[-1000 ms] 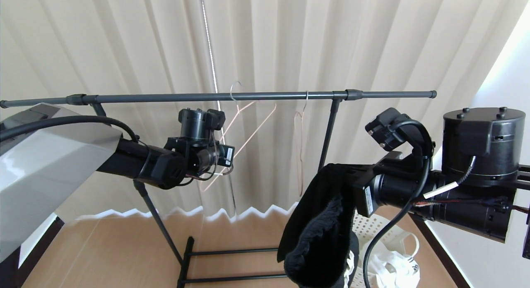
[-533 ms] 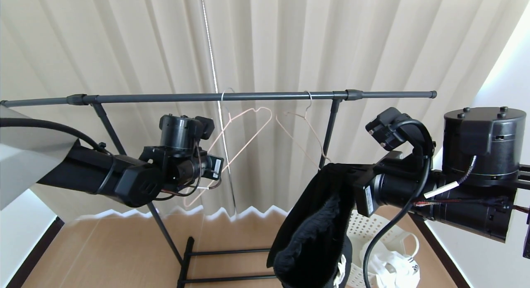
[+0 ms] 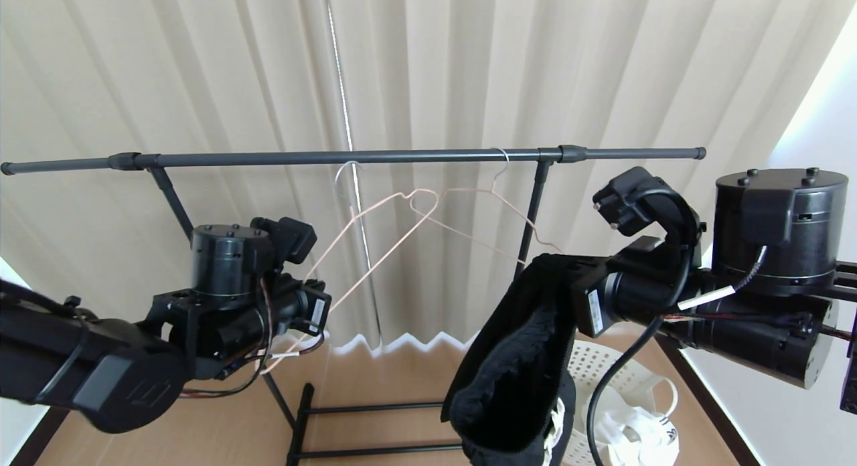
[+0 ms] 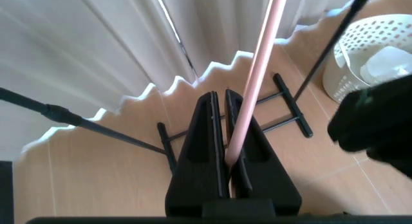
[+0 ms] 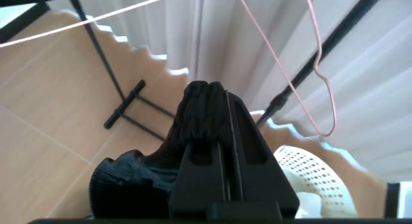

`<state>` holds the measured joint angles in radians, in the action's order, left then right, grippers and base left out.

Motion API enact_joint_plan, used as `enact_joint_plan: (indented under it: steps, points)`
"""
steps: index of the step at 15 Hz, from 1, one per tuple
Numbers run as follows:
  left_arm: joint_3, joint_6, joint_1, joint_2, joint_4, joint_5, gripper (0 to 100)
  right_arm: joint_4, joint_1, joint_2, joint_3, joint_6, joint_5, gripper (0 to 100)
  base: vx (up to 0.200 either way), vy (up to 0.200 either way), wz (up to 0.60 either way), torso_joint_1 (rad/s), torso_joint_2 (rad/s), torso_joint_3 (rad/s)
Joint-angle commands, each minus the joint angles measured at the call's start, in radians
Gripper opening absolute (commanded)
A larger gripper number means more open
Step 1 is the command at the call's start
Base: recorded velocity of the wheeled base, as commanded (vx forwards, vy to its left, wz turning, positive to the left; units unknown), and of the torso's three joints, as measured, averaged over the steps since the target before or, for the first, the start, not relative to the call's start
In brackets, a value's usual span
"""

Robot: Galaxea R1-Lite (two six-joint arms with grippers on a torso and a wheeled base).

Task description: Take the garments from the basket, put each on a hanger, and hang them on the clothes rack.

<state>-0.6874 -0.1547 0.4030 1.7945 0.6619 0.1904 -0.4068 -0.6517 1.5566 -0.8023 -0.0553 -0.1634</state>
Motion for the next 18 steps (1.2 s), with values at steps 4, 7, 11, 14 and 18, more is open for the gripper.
enact_joint_plan:
  steps: [4,7,11,14,18]
  points:
    - [0.189,-0.063,0.036,-0.199,0.013,-0.109,0,-0.007,0.001,0.094,-0.057,-0.012,-0.196,0,0.0,0.0,0.0,0.0,0.0,0.0]
    - [0.241,-0.089,0.089,-0.241,0.013,-0.137,0,-0.007,0.003,0.132,-0.092,-0.011,-0.288,0,0.0,0.0,0.0,0.0,0.0,0.0]
    - [0.269,-0.098,0.135,-0.251,0.013,-0.137,0,-0.01,0.029,0.178,-0.136,-0.006,-0.367,0,0.0,0.0,0.0,0.0,0.0,0.0]
    - [0.279,-0.1,0.152,-0.271,0.013,-0.137,0,-0.01,0.057,0.223,-0.175,-0.005,-0.427,0,0.0,0.0,0.0,0.0,0.0,0.0]
    - [0.292,-0.103,0.174,-0.277,0.013,-0.138,0,-0.01,0.084,0.264,-0.21,0.014,-0.455,0,0.0,0.0,0.0,0.0,0.0,0.0]
